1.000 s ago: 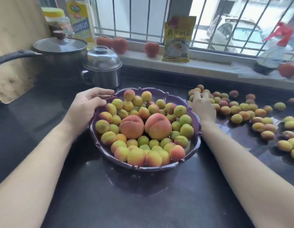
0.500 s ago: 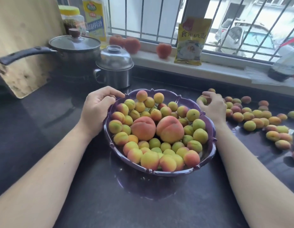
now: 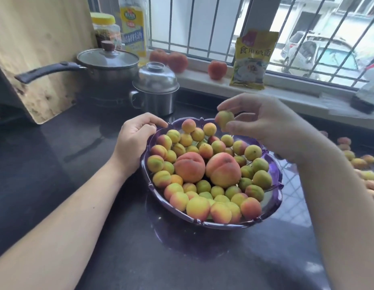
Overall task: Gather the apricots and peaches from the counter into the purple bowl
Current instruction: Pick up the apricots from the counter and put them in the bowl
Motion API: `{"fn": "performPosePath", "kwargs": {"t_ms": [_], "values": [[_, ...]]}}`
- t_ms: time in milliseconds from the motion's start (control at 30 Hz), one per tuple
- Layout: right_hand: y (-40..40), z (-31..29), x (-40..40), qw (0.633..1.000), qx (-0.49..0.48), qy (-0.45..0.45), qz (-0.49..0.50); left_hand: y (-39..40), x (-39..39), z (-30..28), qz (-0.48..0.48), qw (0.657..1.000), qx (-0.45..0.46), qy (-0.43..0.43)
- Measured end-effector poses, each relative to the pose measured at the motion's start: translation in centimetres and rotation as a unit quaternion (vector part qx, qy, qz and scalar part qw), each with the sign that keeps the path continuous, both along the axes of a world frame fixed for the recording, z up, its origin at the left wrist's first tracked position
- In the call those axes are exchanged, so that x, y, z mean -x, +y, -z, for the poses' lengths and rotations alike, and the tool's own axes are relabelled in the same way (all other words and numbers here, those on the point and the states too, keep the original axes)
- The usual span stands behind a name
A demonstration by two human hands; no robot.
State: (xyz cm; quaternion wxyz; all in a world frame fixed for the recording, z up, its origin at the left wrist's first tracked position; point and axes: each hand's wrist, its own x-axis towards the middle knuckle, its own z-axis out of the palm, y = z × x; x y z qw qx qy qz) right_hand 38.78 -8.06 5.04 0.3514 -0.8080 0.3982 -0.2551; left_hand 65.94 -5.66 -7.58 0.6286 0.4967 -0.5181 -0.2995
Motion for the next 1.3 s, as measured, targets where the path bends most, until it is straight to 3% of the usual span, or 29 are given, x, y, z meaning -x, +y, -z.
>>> {"fn": "performPosePath", "kwargs": {"t_ms": [200,467,1033,1200,1300], "values": [[-1.6,1.7,-4.5,0.98,0.095,0.171,-0.038,-0.1,-0.2,0.1,0.0,1.0,-0.007,0.003],[-1.7,3.5,-6.1,0.963,0.1,0.245,-0.048,0.5,0.1,-0.2,0.004,1.0,-0.023,0.018],[-2.2,3.9,-6.8,0.95,0.097,0.294,-0.038,0.4,0.2,0.1,0.001,0.999,-0.022,0.032],[-2.5,3.4,-6.5,0.98,0.068,0.183,0.037,0.4,0.1,0.1,0.0,0.999,-0.022,0.031],[-1.8,3.1,-6.5,0.969,0.068,0.235,0.003,0.4,0.2,0.0,-0.002,0.999,-0.024,0.025]]}}
